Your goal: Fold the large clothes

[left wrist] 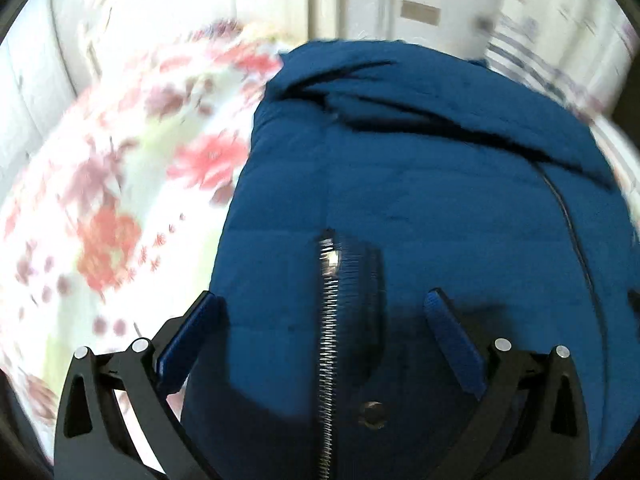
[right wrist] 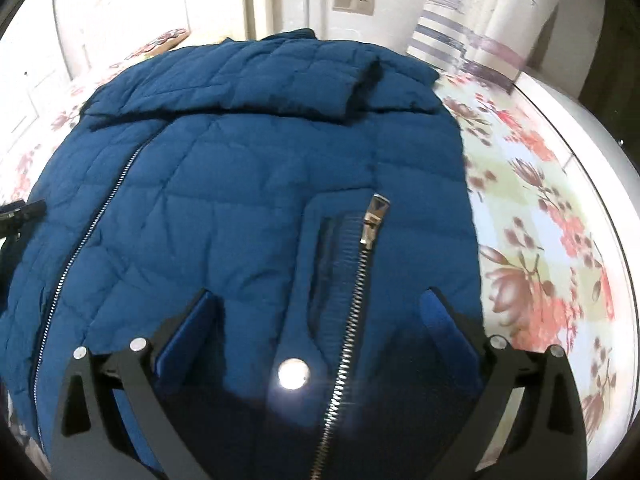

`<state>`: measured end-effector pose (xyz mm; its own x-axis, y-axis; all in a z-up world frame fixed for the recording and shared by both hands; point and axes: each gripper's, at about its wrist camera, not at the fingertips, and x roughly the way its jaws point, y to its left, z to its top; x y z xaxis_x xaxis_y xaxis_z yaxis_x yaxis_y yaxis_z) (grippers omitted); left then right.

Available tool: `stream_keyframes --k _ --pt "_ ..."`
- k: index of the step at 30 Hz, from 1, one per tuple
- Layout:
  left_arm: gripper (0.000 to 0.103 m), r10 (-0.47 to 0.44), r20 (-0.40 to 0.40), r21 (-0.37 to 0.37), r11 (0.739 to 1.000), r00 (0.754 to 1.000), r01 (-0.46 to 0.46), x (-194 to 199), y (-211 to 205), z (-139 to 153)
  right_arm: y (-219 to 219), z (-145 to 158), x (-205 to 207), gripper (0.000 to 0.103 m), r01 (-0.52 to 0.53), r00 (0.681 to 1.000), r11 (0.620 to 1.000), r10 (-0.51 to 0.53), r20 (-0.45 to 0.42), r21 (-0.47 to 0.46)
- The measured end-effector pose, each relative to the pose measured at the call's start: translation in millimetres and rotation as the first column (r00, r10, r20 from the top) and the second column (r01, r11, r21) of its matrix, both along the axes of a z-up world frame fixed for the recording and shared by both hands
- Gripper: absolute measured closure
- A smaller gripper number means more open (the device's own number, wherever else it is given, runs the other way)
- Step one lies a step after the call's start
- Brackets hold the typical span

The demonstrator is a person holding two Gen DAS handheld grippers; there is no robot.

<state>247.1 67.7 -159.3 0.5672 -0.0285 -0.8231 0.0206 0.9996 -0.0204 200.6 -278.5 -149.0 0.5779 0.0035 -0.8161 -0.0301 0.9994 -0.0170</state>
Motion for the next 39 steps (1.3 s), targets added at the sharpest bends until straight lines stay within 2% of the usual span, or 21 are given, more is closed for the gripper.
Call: stream_keyframes --k 2,4,7,8,10,12,13,14,15,16,21,22,25,27,28,29,31,33,35,37,39 --pt "0.004 0.004 0.032 0.082 0.997 0.999 -0.007 -8 -10 5 11 5 -5 0.003 0.014 1.0 0.998 -0.013 0.014 -0.069" --pt "0.005 -0.036 0.082 0.16 0.987 0.996 0.023 -25 -29 16 28 16 -17 0.003 -0.034 0.998 0.997 0.037 0.051 -0.068" --pt "0.005 -0.169 0.132 0.121 0.981 0.977 0.154 -54 -54 38 54 32 -40 0.003 -0.157 0.982 0.987 0.158 0.103 -0.024" --pt "0.005 -0.233 0.147 0.136 0.967 0.961 0.214 -69 -68 42 65 33 -48 0.003 -0.204 0.973 0.978 0.207 0.103 -0.039" --pt "0.005 -0.319 0.121 0.204 0.935 0.94 0.291 -86 -87 36 86 26 -54 0.003 -0.266 0.959 0.96 0.273 0.073 -0.089" --pt "0.004 -0.343 0.051 0.262 0.911 0.938 0.319 -85 -101 13 99 8 -51 0.003 -0.287 0.956 0.95 0.292 0.019 -0.126" --pt "0.004 -0.338 0.041 0.251 0.914 0.94 0.317 -84 -100 4 97 1 -50 0.003 -0.27 0.962 0.957 0.274 0.019 -0.106" --pt "0.004 -0.33 0.058 0.214 0.926 0.942 0.311 -76 -98 5 90 -1 -49 0.003 -0.258 0.965 0.964 0.26 0.022 -0.057" --pt "0.004 -0.323 0.041 0.168 0.935 0.946 0.312 -73 -92 4 85 -1 -48 0.003 -0.254 0.967 0.967 0.255 0.018 -0.028" --pt "0.004 -0.316 0.03 0.143 0.94 0.948 0.309 -70 -87 5 83 0 -48 0.003 -0.253 0.967 0.967 0.254 0.015 -0.03" --pt "0.004 -0.263 0.07 0.192 0.95 0.962 0.245 -91 -65 14 69 11 -66 0.003 -0.199 0.979 0.974 0.203 0.028 -0.107" --pt "0.004 -0.247 0.076 0.184 0.956 0.966 0.23 -95 -57 16 61 13 -71 0.003 -0.18 0.982 0.978 0.184 0.034 -0.101" --pt "0.004 -0.168 0.077 0.22 0.964 0.983 0.147 -94 -22 8 29 3 -81 0.003 -0.114 0.993 0.992 0.115 0.022 -0.062" --pt "0.004 -0.144 0.062 0.085 0.987 0.988 0.138 -92 7 1 9 -4 -86 0.003 -0.083 0.996 0.996 0.082 0.023 0.026" --pt "0.004 -0.132 0.059 0.06 0.99 0.99 0.128 -93 11 2 7 -4 -87 0.003 -0.076 0.997 0.997 0.075 0.026 0.026" --pt "0.004 -0.122 0.06 0.075 0.99 0.991 0.118 -94 10 3 10 -2 -90 0.003 -0.067 0.997 0.998 0.067 0.026 -0.001" --pt "0.005 -0.115 0.083 0.144 0.984 0.99 0.102 -102 -2 12 20 4 -94 0.003 -0.059 0.997 0.997 0.061 0.037 -0.059" --pt "0.005 -0.163 0.126 0.12 0.982 0.978 0.148 -116 -15 25 36 15 -102 0.003 -0.095 0.992 0.991 0.102 0.068 -0.093" --pt "0.005 -0.247 0.169 0.099 0.968 0.954 0.232 -133 -33 37 63 26 -114 0.003 -0.188 0.975 0.978 0.198 0.102 -0.094" --pt "0.005 -0.331 0.195 0.146 0.941 0.923 0.306 -145 -60 40 87 26 -121 0.003 -0.271 0.954 0.956 0.282 0.105 -0.11" --pt "0.005 -0.386 0.15 0.203 0.913 0.91 0.354 -147 -80 24 110 10 -119 0.003 -0.324 0.939 0.934 0.337 0.067 -0.151"
